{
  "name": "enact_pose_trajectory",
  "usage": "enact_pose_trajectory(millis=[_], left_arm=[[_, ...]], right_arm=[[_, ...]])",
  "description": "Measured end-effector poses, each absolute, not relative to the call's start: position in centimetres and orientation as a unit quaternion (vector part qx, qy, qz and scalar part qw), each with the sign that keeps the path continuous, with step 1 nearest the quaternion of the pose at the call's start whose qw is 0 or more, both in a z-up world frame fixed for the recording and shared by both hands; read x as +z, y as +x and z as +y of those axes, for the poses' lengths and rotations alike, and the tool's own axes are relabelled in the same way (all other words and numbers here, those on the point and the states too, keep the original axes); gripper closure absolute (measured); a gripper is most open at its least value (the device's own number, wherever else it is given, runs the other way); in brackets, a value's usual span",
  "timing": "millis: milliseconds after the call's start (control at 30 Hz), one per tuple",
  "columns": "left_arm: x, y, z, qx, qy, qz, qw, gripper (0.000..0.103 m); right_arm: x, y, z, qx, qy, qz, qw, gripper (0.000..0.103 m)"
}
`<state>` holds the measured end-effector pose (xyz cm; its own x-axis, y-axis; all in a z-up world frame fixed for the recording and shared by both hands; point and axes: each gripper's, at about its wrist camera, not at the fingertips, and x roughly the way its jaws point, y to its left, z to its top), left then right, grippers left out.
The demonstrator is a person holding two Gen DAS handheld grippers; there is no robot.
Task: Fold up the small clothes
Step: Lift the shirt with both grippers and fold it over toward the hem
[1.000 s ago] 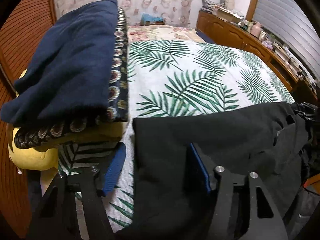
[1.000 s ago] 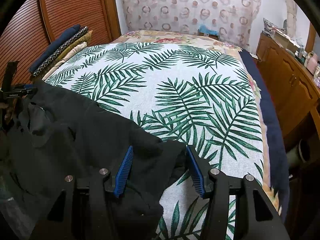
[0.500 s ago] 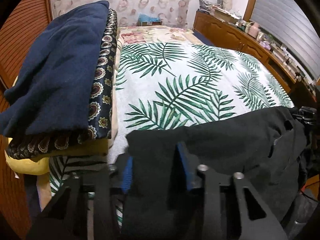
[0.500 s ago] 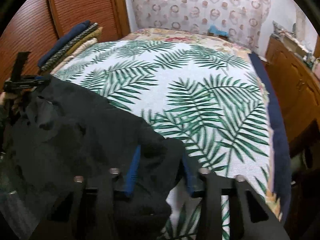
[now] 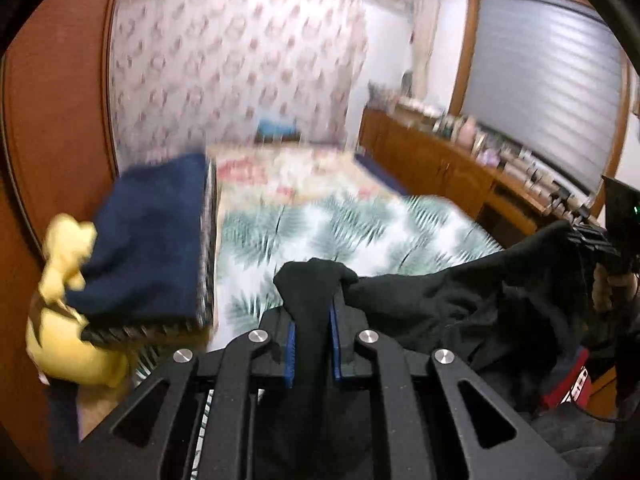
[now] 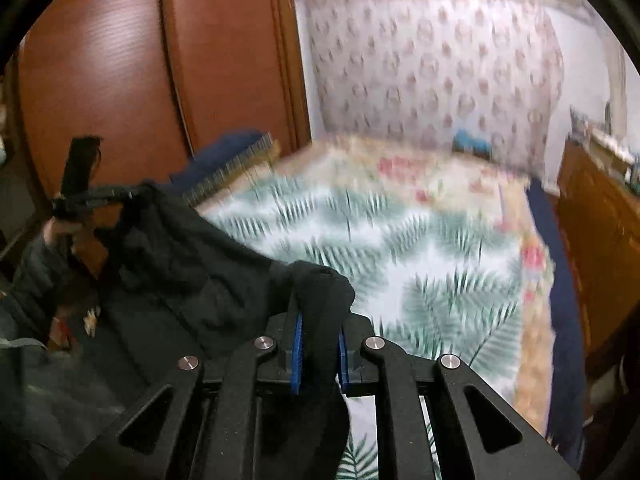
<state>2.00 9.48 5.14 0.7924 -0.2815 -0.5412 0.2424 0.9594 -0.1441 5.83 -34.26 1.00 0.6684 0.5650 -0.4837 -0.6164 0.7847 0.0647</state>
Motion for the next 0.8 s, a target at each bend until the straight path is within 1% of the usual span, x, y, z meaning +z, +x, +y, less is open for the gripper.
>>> enact_pose_trajectory(millis=[67,133,333,533,700,800], left_arm=[[8.4,0.2,9.3,-0.147,-0.033,0.257,0.955,0.089],[10.9,-1.0,9.2,-0.159,-0.038,0.233,0.959,0.089],[18.1,-3.7,9.3,-0.167,-0.024,0.164,0.972,0.089],[25.0,-5.9,10.0,-0.159,-0.005,0.094,0.983,0.089],[29.3,-6.8,10.7,-0.137,0.007,0.044,0.99,0.089],[30.4,-6.9,11.0,-0.126,0.017,0.025,0.992,0.089]], right_arm=[[3.9,4.6,-34.5,0.332,-0.052,0.218,0.916,0.09],[6.7,3.7,-35.1,0.353,-0.034,0.198,0.914,0.09],[14.3,1.1,-35.6,0.372,-0.03,0.134,0.918,0.09],[21.7,-1.9,-35.8,0.356,-0.054,0.068,0.93,0.09],[26.4,-3.6,-36.2,0.324,-0.081,0.026,0.942,0.09],[28.1,-4.7,-36.8,0.302,-0.087,0.01,0.949,0.09]])
